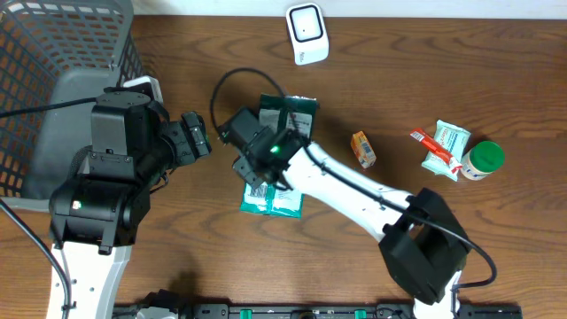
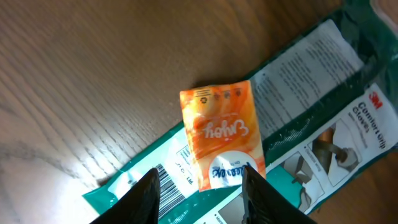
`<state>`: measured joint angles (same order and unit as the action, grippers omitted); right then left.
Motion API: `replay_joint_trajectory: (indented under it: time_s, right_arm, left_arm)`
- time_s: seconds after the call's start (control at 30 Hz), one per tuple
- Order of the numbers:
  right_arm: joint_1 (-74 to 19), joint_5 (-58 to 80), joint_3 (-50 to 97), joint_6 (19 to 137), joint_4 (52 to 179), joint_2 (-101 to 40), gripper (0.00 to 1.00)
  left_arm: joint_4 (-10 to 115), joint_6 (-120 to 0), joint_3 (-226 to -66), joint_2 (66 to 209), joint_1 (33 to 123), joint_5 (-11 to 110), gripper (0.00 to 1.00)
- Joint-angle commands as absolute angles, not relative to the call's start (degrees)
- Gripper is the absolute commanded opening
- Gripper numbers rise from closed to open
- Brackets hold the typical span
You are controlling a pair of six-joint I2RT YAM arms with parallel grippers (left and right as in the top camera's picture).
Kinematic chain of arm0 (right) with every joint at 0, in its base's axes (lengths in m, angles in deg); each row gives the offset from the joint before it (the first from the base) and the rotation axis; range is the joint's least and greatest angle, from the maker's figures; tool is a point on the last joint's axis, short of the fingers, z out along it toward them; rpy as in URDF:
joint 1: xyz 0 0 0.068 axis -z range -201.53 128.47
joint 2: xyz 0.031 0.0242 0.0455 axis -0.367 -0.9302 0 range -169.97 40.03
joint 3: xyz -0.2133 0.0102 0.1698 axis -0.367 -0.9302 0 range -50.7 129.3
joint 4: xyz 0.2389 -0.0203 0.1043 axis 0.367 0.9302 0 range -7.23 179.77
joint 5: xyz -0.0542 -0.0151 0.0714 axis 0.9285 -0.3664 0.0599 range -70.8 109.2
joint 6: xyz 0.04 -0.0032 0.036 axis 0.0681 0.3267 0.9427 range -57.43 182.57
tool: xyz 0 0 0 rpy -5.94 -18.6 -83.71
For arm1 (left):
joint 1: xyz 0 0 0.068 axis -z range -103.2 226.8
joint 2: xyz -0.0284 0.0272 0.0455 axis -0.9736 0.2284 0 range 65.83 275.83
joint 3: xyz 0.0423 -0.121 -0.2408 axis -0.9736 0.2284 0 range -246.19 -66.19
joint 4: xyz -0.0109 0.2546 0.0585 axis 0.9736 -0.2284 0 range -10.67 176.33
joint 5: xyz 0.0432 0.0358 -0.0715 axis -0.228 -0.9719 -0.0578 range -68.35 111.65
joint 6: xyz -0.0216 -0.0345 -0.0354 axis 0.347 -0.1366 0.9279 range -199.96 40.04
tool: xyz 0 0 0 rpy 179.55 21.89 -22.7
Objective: Scan the item barcode
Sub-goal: 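Lift the juice box off the 3M package with the right gripper, then carry the orange juice box right with the right gripper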
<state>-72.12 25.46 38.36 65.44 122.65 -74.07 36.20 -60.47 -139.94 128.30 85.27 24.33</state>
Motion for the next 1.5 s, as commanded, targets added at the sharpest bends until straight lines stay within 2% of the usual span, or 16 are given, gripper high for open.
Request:
replay_joint_trajectory:
  time_s: [0.0,0.3,0.57,0.63,0.7,0.73,0.77,1.03,1.27,1.47]
  right_arm:
    - [-74.2,31.8,38.1,58.5,122.4,-77.1,0.36]
    - [-76.4,40.0,38.1,56.0,121.3,-82.9,0.33]
    - [-76.5,39.1,38.1,56.1,121.2,-84.8,0.29]
    - [-76.6,37.5,38.0,56.3,121.4,-85.1,0.25]
    - [-76.7,37.5,38.0,56.8,121.7,-85.2,0.15]
    - [-76.7,37.5,38.0,58.2,121.8,-85.3,0.02]
    - [-76.7,37.5,38.0,59.7,121.7,-85.3,0.01]
    - [-74.7,34.2,39.4,64.3,121.7,-78.1,0.01]
    - [-68.1,20.5,39.4,69.8,125.2,-67.6,0.01]
    - [-59.7,8.5,39.4,71.7,133.0,-65.2,0.01]
  left_arm:
    - [36.3,-60.6,-140.6,128.3,85.3,24.6,0.9]
    - [36.3,-60.6,-140.6,128.3,85.3,24.6,0.9]
    - [36.3,-60.6,-140.6,128.3,85.3,24.6,0.9]
    - [36.3,-60.6,-140.6,128.3,85.3,24.6,0.9]
    - [36.2,-60.6,-140.6,128.3,85.3,24.6,0.9]
    - [36.3,-60.6,-140.6,128.3,85.3,24.6,0.9]
    - [36.3,-60.6,-140.6,128.3,85.3,24.6,0.91]
    - [36.3,-60.6,-140.6,128.3,85.3,24.6,0.9]
    - [36.3,-60.6,-140.6,128.3,85.3,24.6,0.9]
    - [36.3,-60.6,-140.6,128.3,85.3,24.6,0.9]
